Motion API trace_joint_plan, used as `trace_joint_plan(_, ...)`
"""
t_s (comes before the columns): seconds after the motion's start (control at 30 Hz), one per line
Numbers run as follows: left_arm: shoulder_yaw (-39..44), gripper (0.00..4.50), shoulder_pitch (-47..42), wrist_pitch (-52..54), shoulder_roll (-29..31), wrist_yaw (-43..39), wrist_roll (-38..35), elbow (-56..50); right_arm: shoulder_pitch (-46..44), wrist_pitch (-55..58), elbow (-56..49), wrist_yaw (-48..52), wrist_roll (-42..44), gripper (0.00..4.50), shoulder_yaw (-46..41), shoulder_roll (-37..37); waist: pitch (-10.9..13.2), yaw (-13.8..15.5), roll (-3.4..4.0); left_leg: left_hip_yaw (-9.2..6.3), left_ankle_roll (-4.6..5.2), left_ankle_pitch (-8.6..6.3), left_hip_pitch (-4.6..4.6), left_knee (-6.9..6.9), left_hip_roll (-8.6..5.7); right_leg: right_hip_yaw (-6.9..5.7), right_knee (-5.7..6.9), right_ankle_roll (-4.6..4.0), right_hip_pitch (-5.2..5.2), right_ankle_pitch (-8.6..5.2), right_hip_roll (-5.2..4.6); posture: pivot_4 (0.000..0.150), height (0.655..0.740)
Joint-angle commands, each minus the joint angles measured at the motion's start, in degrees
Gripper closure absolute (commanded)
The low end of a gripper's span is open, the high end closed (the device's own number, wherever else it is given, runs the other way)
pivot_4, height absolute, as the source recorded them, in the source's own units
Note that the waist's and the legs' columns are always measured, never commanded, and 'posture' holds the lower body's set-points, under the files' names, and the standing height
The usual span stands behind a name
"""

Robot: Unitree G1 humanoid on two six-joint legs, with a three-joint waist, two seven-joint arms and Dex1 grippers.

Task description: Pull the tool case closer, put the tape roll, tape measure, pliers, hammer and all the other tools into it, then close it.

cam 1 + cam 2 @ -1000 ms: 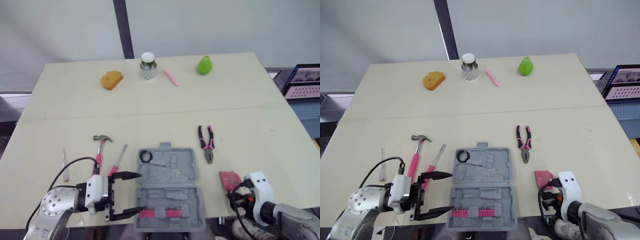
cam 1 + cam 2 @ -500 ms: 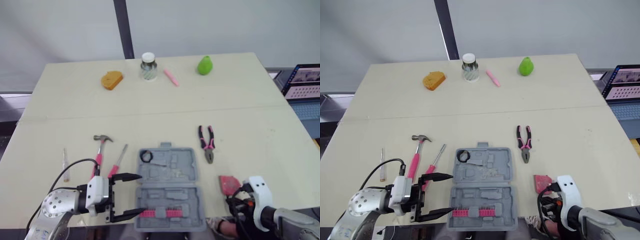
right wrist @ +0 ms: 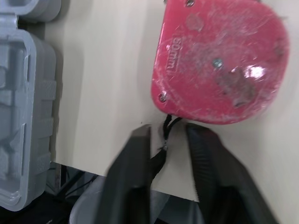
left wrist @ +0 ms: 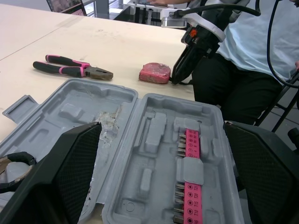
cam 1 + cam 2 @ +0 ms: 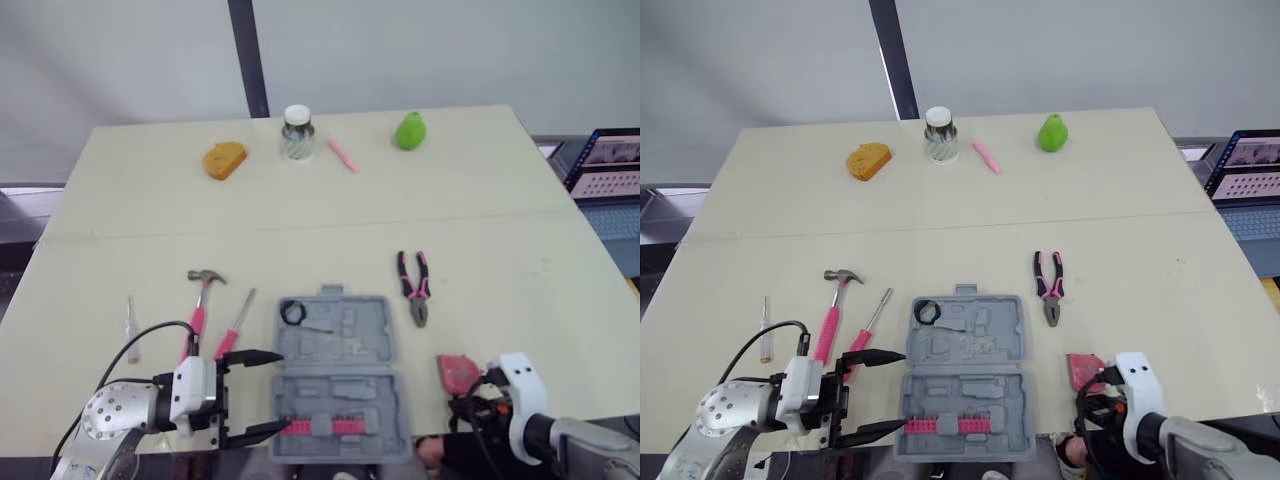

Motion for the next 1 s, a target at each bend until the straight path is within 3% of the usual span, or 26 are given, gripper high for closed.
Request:
trace_joint_plan(0.03,-0.74,0.00,0.07,-1.53,-0.68,-0.35,0.22,0.40,0.50,2.10,-2.26,2.62,3.25,1.27,-4.65,-2.43,0.00,0.02,0.00,0.00,0.00,0.00,0.00,0.00,0.00,0.00,0.00,0.00,0.00,0.00,0.00,0.150,0.7159)
trace_joint_plan(0.13,-0.93,0.00,-0.21,-2.04,-1.05,-0.31,0.24,1.13,2.56,3.45,-2.17,6.76,6.09,0.05,-8.92,-6.89,0.01,0.10,0.04,0.01,0.03,0.01,-0.02,0.00,-0.02,0.00,0.00,0.00,0.00,0.00,0.00,0.150,0.7159)
trace_joint_plan(0.3,-1.03,0.00,-0.42,-2.65,-1.42,-0.12,0.42,1.93,7.93,0.24,0.77,17.95,9.69,0.05,-13.74,-17.03,0.02,0.54,0.00,0.01,0.06,0.03,-0.05,0.07,0.01,-0.01,0.00,0.01,0.02,0.01,0.04,0.150,0.7159)
trace_joint_plan(0.5,-0.40,0.00,-0.35,-2.85,-1.55,0.01,-0.31,2.21,9.51,-22.27,10.77,31.00,1.70,0.05,-13.52,-24.70,0.04,0.73,-0.04,-0.02,0.11,0.06,-0.10,0.09,-0.01,0.38,-0.09,0.02,0.07,0.01,0.28,0.150,0.7159)
trace_joint_plan(0.7,2.33,0.00,0.86,-2.54,-0.66,-0.31,-1.53,3.37,2.47,-47.39,26.84,41.03,-10.15,0.05,-3.96,-30.80,0.06,0.77,-0.07,-0.10,0.07,0.13,-0.14,0.11,0.00,1.62,-0.18,0.03,0.05,0.00,0.88,0.150,0.7159)
trace_joint_plan(1.0,4.79,0.00,3.02,-2.99,-0.70,-0.50,-1.71,3.62,-8.49,-74.31,40.92,52.91,-18.64,0.05,8.99,-32.30,0.06,-0.25,-0.07,-0.73,-0.16,0.37,-0.47,0.05,0.00,3.68,-0.42,0.01,-0.04,-0.03,1.77,0.150,0.7159)
